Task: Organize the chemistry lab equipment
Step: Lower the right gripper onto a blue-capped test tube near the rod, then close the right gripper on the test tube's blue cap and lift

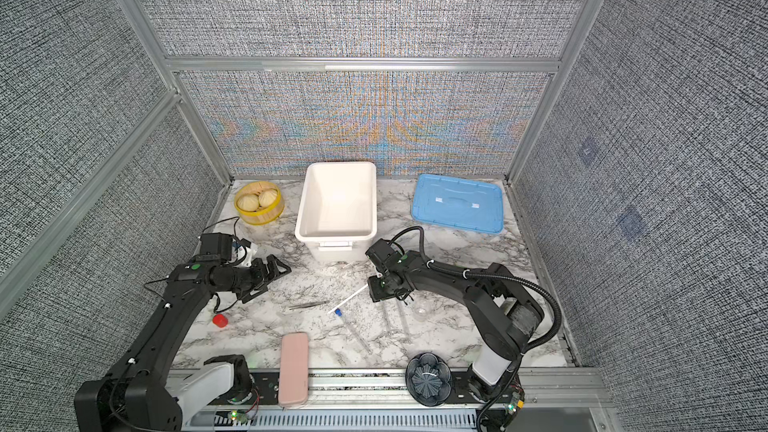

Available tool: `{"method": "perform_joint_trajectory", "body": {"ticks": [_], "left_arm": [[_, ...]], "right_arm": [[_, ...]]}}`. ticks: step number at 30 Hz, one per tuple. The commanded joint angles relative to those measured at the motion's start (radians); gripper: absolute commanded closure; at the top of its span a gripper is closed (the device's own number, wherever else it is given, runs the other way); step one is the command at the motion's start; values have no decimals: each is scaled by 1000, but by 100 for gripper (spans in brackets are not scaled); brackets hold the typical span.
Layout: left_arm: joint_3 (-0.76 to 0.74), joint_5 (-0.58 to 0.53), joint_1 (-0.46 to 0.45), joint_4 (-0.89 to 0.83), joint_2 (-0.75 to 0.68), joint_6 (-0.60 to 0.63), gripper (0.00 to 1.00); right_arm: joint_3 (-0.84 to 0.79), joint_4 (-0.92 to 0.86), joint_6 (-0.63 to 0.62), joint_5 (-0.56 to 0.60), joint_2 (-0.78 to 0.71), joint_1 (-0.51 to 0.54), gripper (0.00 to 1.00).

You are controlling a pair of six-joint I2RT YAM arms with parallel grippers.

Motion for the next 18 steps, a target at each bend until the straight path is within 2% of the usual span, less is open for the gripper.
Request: {"method": "perform_joint_trajectory", "body": {"ticks": [1,11,14,18], "left_arm": [[-1,14,1,24,-9,-3,1],[-4,15,1,25,-15,-6,1],[-4,14,2,24,-17,-5,1],[-3,14,2,23,-17,-4,1]], "right_arm": [[1,56,-15,44,22,1,51],[4,61,-11,84,99,15,64],[11,50,-8,92,104,18,74],[12,29,-4,120,86,25,77]]}}
